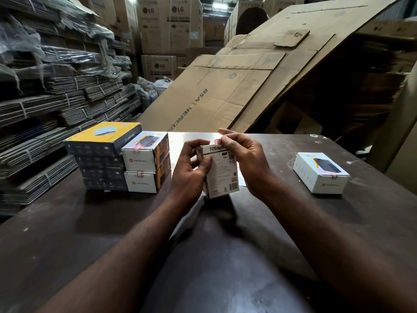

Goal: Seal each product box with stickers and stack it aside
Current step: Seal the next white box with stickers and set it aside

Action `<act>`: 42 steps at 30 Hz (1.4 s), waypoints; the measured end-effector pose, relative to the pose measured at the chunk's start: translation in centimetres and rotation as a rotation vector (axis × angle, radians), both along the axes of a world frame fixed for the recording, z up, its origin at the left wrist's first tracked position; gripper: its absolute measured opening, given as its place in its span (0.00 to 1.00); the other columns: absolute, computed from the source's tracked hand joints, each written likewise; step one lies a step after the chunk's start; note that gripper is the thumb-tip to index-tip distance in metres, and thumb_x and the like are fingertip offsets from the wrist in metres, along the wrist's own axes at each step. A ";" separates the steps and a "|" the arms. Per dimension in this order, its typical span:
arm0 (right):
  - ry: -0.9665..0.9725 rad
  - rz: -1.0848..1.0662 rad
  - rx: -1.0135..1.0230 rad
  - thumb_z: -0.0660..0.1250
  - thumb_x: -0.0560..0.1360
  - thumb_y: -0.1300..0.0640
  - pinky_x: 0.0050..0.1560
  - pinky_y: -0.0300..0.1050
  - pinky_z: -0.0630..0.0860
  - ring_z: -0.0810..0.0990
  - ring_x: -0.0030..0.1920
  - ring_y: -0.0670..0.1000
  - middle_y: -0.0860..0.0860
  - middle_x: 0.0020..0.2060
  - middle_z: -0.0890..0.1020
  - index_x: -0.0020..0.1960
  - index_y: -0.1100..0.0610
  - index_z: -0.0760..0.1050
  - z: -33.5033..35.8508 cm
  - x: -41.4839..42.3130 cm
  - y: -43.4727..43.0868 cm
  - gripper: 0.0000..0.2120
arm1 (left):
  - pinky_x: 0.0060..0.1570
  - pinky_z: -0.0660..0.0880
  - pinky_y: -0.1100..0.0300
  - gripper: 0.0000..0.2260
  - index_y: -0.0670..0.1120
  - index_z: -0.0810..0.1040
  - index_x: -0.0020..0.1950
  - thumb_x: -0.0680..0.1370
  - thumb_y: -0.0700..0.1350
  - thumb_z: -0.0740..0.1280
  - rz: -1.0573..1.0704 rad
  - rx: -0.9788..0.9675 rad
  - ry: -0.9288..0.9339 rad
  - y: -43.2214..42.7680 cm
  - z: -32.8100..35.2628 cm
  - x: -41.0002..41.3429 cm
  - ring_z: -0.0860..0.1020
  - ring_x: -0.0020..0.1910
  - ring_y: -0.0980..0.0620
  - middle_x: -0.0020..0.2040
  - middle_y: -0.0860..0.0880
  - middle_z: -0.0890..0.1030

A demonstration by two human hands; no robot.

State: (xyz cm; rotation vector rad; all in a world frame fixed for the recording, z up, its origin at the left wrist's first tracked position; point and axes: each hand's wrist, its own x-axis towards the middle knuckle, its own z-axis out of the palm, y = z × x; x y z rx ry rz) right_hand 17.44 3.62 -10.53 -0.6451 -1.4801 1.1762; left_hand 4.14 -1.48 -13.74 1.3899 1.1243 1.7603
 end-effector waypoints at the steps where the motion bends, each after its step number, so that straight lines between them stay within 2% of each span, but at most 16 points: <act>1: 0.000 0.000 0.003 0.66 0.80 0.60 0.49 0.38 0.77 0.81 0.56 0.44 0.48 0.62 0.80 0.44 0.57 0.81 -0.1 0.0 0.1 0.08 | 0.55 0.80 0.36 0.12 0.53 0.74 0.58 0.82 0.36 0.64 0.000 0.002 0.000 0.0 0.0 0.0 0.81 0.58 0.40 0.59 0.44 0.79; 4: -0.009 -0.013 0.033 0.70 0.78 0.60 0.55 0.44 0.79 0.80 0.61 0.48 0.48 0.62 0.81 0.44 0.55 0.82 -0.5 0.1 0.4 0.04 | 0.52 0.81 0.40 0.12 0.56 0.75 0.57 0.80 0.39 0.66 -0.013 0.011 -0.010 0.1 0.0 -0.1 0.81 0.55 0.45 0.57 0.47 0.79; 8: -0.032 -0.031 0.078 0.75 0.74 0.61 0.62 0.55 0.80 0.79 0.64 0.47 0.47 0.62 0.81 0.45 0.54 0.83 -1.1 0.2 0.8 0.04 | 0.51 0.81 0.44 0.14 0.54 0.74 0.57 0.82 0.35 0.64 -0.018 0.008 -0.028 0.2 -0.1 -0.1 0.80 0.55 0.46 0.57 0.47 0.78; 14: -0.037 -0.046 0.089 0.76 0.73 0.61 0.62 0.56 0.80 0.79 0.63 0.46 0.48 0.62 0.82 0.45 0.54 0.84 -1.4 0.2 1.0 0.04 | 0.50 0.80 0.45 0.13 0.51 0.74 0.57 0.81 0.33 0.64 -0.009 0.016 -0.034 0.4 -0.2 -0.2 0.80 0.52 0.48 0.55 0.49 0.79; 22: -0.002 -0.033 0.067 0.77 0.72 0.60 0.61 0.61 0.79 0.79 0.63 0.48 0.48 0.62 0.81 0.42 0.49 0.85 -1.8 0.0 1.2 0.06 | 0.50 0.79 0.47 0.13 0.50 0.72 0.56 0.82 0.31 0.62 -0.041 0.007 -0.069 0.4 -0.2 -0.1 0.79 0.52 0.49 0.53 0.49 0.78; 30: 0.004 -0.068 0.070 0.77 0.69 0.58 0.61 0.59 0.79 0.81 0.60 0.51 0.49 0.59 0.80 0.42 0.48 0.84 -2.0 0.1 1.2 0.06 | 0.45 0.81 0.56 0.13 0.51 0.72 0.55 0.82 0.32 0.62 -0.082 0.005 -0.061 0.9 -0.7 -0.1 0.79 0.53 0.49 0.55 0.48 0.77; 32: 0.008 -0.046 0.051 0.77 0.71 0.62 0.55 0.55 0.82 0.82 0.55 0.50 0.50 0.56 0.81 0.46 0.52 0.82 -1.9 0.1 1.1 0.07 | 0.45 0.81 0.56 0.13 0.50 0.72 0.55 0.82 0.32 0.62 -0.089 0.017 -0.061 1.0 -0.7 -0.2 0.78 0.53 0.49 0.54 0.49 0.77; 34: 0.002 -0.029 0.024 0.76 0.72 0.65 0.47 0.46 0.81 0.81 0.51 0.48 0.53 0.56 0.81 0.52 0.54 0.79 -1.7 0.3 1.2 0.12 | 0.48 0.80 0.53 0.12 0.49 0.72 0.55 0.82 0.31 0.62 -0.095 0.024 -0.046 1.1 -0.8 -0.3 0.78 0.54 0.47 0.54 0.49 0.77; 36: -0.009 0.009 -0.018 0.76 0.71 0.64 0.45 0.42 0.80 0.81 0.51 0.49 0.55 0.59 0.80 0.55 0.54 0.77 -1.5 0.7 1.4 0.16 | 0.50 0.80 0.52 0.13 0.49 0.72 0.55 0.81 0.31 0.62 -0.107 0.022 -0.026 1.1 -0.8 -0.4 0.77 0.55 0.46 0.55 0.48 0.77; 38: -0.030 0.055 -0.049 0.76 0.71 0.62 0.47 0.45 0.80 0.82 0.50 0.51 0.55 0.58 0.81 0.57 0.55 0.77 -1.4 1.1 1.6 0.17 | 0.51 0.80 0.51 0.13 0.49 0.73 0.54 0.81 0.31 0.62 -0.124 0.019 -0.010 1.1 -0.8 -0.4 0.77 0.57 0.44 0.57 0.47 0.77; 42: -0.039 0.124 -0.126 0.72 0.75 0.66 0.47 0.47 0.79 0.81 0.44 0.50 0.55 0.47 0.82 0.57 0.58 0.77 -1.2 1.2 1.7 0.12 | 0.52 0.79 0.50 0.09 0.50 0.73 0.54 0.78 0.37 0.65 -0.132 0.022 0.003 1.1 -0.9 -0.4 0.78 0.57 0.43 0.58 0.46 0.77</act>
